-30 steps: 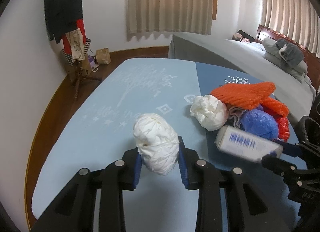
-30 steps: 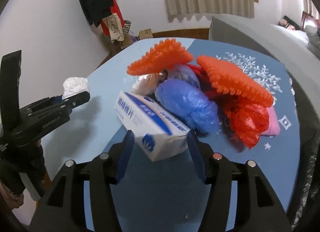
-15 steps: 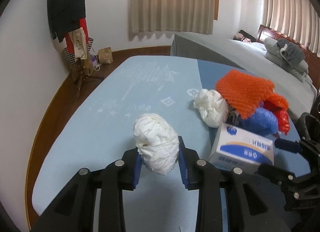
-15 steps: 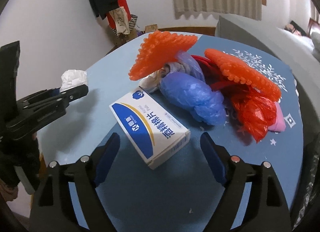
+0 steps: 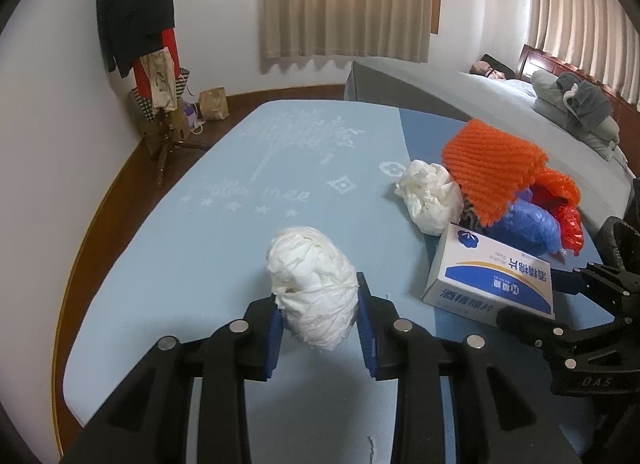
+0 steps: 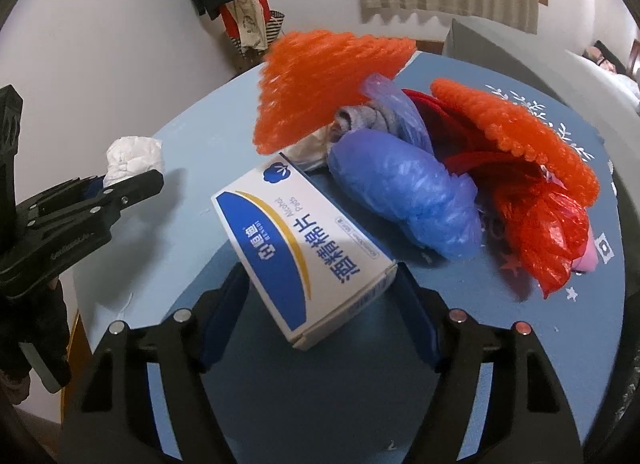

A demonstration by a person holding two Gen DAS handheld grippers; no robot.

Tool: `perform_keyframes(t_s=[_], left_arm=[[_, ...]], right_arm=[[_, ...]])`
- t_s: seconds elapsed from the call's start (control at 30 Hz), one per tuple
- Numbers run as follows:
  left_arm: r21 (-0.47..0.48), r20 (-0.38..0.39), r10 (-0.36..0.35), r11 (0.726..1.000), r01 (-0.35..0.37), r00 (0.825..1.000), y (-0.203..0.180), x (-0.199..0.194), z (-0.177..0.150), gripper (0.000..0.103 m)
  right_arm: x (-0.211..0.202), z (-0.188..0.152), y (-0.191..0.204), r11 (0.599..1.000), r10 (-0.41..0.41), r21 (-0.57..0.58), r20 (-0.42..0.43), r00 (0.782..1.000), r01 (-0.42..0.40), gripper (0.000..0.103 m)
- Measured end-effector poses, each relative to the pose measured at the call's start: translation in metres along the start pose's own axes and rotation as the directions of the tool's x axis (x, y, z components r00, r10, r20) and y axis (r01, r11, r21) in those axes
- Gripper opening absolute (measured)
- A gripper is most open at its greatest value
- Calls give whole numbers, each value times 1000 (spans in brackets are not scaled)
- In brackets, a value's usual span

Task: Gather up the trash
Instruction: 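Grasp the white-and-blue box with the right tool and lift it, then carry the tissue and box over the bin and open both tools to drop them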

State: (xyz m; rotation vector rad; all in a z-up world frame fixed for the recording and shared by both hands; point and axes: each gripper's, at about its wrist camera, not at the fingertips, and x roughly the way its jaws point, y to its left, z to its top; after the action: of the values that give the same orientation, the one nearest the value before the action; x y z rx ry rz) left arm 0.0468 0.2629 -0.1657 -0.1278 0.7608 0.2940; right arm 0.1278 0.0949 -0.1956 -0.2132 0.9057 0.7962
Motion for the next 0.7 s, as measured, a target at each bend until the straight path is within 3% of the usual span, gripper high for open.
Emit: perform_keyframes(t_s=[0.13, 0.33, 0.7], left_arm=[[-1, -7, -3, 1000, 3, 1000, 0, 0, -1, 32], [1, -4, -1, 1000, 1, 1000, 1, -4, 2, 32], [24, 21, -38, 999, 37, 999, -18, -13, 7, 32]], right_arm=[[7, 5, 0, 1000, 1, 4, -13, 1000, -1, 77], [3, 10, 3, 1000, 25, 3, -10, 1000, -25, 71], [-69, -14, -18, 998, -8, 59, 87, 996, 3, 66]])
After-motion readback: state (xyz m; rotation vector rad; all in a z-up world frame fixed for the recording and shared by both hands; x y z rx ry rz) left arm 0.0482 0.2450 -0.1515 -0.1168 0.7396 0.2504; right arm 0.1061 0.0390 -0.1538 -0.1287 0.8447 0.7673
